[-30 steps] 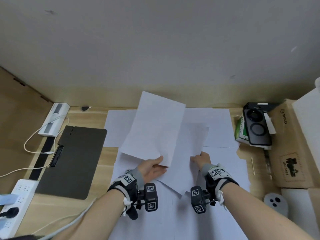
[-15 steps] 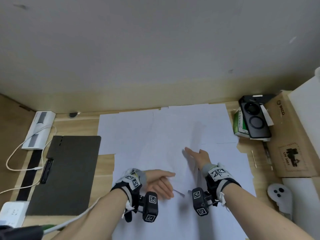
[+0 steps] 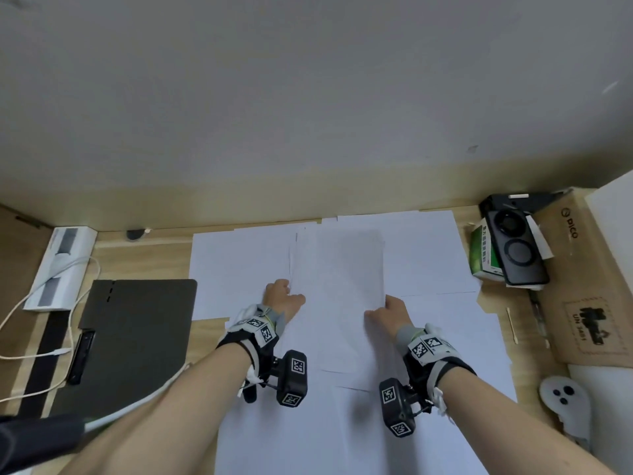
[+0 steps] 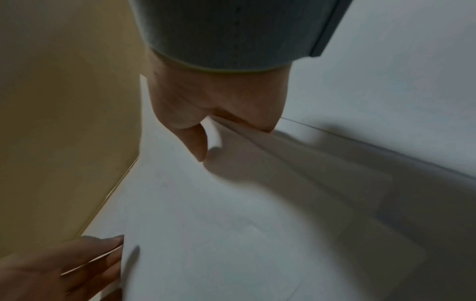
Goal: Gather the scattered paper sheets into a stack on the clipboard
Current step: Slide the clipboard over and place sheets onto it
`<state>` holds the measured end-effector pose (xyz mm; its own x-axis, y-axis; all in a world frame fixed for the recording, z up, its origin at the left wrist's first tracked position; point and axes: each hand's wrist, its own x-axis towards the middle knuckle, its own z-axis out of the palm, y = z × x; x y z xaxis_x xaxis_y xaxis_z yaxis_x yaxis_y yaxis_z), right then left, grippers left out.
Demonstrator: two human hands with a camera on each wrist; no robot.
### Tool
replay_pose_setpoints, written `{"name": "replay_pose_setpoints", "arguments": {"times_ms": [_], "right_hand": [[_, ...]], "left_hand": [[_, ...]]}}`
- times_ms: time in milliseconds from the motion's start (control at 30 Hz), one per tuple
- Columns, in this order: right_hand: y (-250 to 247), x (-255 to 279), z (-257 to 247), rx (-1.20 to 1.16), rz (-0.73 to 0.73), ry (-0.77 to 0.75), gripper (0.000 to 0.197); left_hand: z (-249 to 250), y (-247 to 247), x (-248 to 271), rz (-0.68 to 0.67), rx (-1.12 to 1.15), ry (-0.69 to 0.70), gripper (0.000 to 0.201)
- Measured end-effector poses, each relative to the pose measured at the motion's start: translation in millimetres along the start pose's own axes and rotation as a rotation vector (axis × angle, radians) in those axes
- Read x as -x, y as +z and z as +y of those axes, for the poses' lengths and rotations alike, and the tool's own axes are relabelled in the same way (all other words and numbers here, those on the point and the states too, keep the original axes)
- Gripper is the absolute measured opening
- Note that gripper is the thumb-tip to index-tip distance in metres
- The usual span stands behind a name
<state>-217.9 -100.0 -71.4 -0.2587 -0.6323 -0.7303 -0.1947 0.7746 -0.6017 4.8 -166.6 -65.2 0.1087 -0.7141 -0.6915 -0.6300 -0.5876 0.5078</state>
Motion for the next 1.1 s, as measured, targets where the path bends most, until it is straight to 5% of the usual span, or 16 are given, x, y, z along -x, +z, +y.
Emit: {"name": "replay_pose_setpoints", "arguments": {"times_ms": [200,300,367,600,833,1100], "right_hand": [[8.2,11.6,-18.5,-0.079,0.015,-0.065,0.013],[11.8,20.8,-34.6,-0.135,-0.015,-0.13,0.015],[13.1,24.3,-50.5,-0.202,-0.04,-0.18,0.015],[30.1,37.8,-114.4,-0.347,-0.052,-0.344,0.032],[50.9,29.1,-102.0,-0.318,-0.08,-0.294,0.038],[52.0,20.5,-116.6,-0.358,-0.045,-0.3,0.027]], "left_hand": [[-9.9,-12.7,4.8,0.131,0.107,0.036,0.059],[-8.9,-29.3,14.4,0.109,0.399,0.019,0.07],[-2.0,-39.1,20.9,0.055,0.557,0.067,0.056],[29.3,-99.0,46.0,0.257,0.63,0.336,0.019],[4.5,-108.9,30.4,0.091,0.467,0.196,0.018],[17.9,-110.1,25.0,0.11,0.612,0.219,0.015]]}}
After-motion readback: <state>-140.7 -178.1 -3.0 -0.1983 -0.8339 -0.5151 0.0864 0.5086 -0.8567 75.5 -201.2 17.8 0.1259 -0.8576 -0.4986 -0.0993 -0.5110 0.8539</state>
